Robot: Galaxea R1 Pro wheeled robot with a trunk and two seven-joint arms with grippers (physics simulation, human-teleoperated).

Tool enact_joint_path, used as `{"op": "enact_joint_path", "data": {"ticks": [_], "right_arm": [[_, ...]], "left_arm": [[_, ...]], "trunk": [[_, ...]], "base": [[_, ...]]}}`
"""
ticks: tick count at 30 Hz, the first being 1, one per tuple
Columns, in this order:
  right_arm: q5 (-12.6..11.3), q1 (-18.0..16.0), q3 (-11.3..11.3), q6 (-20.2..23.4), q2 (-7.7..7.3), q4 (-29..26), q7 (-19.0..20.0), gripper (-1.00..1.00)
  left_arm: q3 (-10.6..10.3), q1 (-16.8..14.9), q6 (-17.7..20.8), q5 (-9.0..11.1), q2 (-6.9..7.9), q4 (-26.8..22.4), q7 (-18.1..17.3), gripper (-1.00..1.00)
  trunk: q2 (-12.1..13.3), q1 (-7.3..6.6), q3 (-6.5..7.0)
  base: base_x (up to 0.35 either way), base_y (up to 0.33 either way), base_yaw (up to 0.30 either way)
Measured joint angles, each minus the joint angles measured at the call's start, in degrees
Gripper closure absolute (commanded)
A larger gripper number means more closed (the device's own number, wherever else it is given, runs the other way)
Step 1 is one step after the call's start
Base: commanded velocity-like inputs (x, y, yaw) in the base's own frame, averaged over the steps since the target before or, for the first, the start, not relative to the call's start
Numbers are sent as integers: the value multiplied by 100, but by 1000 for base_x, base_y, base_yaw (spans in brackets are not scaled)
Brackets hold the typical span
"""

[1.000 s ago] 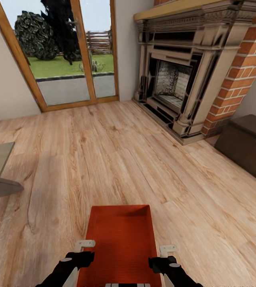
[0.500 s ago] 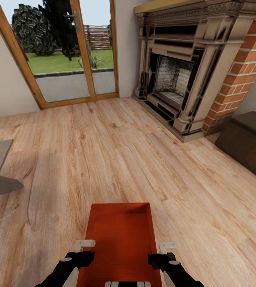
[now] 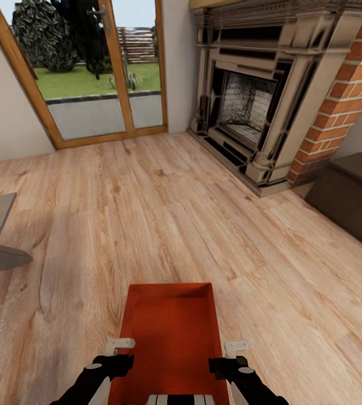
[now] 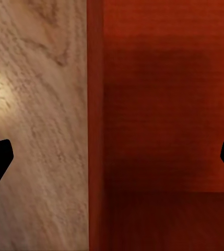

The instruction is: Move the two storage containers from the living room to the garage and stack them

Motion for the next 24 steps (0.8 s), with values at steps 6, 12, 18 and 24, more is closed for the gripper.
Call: {"op": "enact_joint_path", "data": {"ticks": [6, 12, 18, 24], "right_arm": [[-1, 0, 0, 0, 0, 0, 0, -100], [0, 0, 0, 0, 0, 0, 0, -100], [1, 0, 0, 0, 0, 0, 0, -100], [3, 0, 0, 0, 0, 0, 0, -100]], "left_arm": [[0, 0, 0, 0, 0, -4, 0, -100], [0, 0, 0, 0, 0, -11, 0, -100], [0, 0, 0, 0, 0, -11, 0, -100], [0, 0, 0, 0, 0, -10, 0, -100]], "trunk": [[0, 0, -54], [0, 0, -109], [0, 0, -163], [0, 0, -209]], "base": [[0, 0, 0], [0, 0, 0], [0, 0, 0], [0, 0, 0]]}}
